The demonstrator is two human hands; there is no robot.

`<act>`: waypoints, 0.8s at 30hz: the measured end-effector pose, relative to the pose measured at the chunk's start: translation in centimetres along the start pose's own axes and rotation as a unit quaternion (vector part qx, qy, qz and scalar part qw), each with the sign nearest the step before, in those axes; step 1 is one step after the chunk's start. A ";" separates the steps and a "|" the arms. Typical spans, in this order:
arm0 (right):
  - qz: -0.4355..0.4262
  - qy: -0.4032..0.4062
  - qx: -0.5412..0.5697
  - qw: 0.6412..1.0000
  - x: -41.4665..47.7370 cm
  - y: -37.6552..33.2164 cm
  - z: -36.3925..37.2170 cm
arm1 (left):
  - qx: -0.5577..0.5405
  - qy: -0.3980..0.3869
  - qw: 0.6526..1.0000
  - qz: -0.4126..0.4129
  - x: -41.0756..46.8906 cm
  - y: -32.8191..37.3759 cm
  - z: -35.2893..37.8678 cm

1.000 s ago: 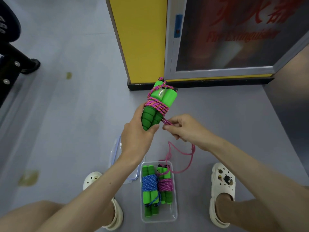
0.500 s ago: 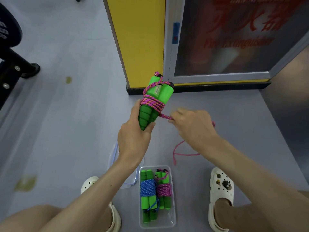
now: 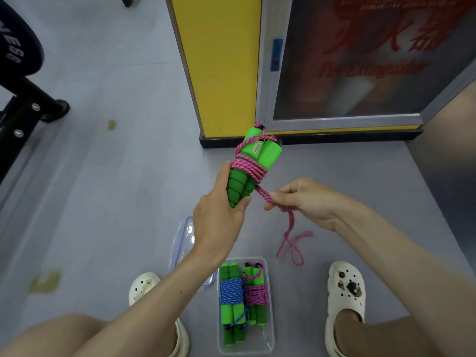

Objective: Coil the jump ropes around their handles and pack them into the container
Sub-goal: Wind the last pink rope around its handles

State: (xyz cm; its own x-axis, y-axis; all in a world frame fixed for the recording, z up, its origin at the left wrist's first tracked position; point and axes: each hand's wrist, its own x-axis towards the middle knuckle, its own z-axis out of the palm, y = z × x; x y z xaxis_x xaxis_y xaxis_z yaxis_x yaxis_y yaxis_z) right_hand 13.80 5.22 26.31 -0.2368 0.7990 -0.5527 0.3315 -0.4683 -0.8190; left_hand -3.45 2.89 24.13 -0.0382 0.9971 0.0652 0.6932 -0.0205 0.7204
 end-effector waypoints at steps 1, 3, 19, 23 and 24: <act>0.004 -0.009 0.042 0.999 0.0 -0.1 0.0 | 0.008 0.005 1.000 0.003 0.0 -0.1 -0.1; 0.013 -0.013 0.108 0.994 0.0 -0.4 0.3 | 0.024 0.020 0.999 0.007 0.2 -0.3 -0.3; -0.026 0.029 0.048 0.998 0.2 0.3 2.0 | 0.184 0.011 0.978 0.101 -0.2 -0.8 -0.3; -0.033 0.019 0.054 0.998 0.1 0.5 2.3 | 0.232 0.024 0.964 0.131 -0.5 -0.8 0.1; -0.033 0.011 0.057 0.998 0.1 0.7 2.4 | 0.245 0.030 0.959 0.137 -0.6 -0.7 0.1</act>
State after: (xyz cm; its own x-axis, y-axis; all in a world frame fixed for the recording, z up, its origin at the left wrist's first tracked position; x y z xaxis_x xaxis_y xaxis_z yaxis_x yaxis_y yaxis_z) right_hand 11.82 4.05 25.34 -0.2333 0.8369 -0.4951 0.2102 -0.4537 -0.8660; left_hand -3.87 2.35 23.48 0.1624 0.9527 0.2568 0.9378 -0.2300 0.2603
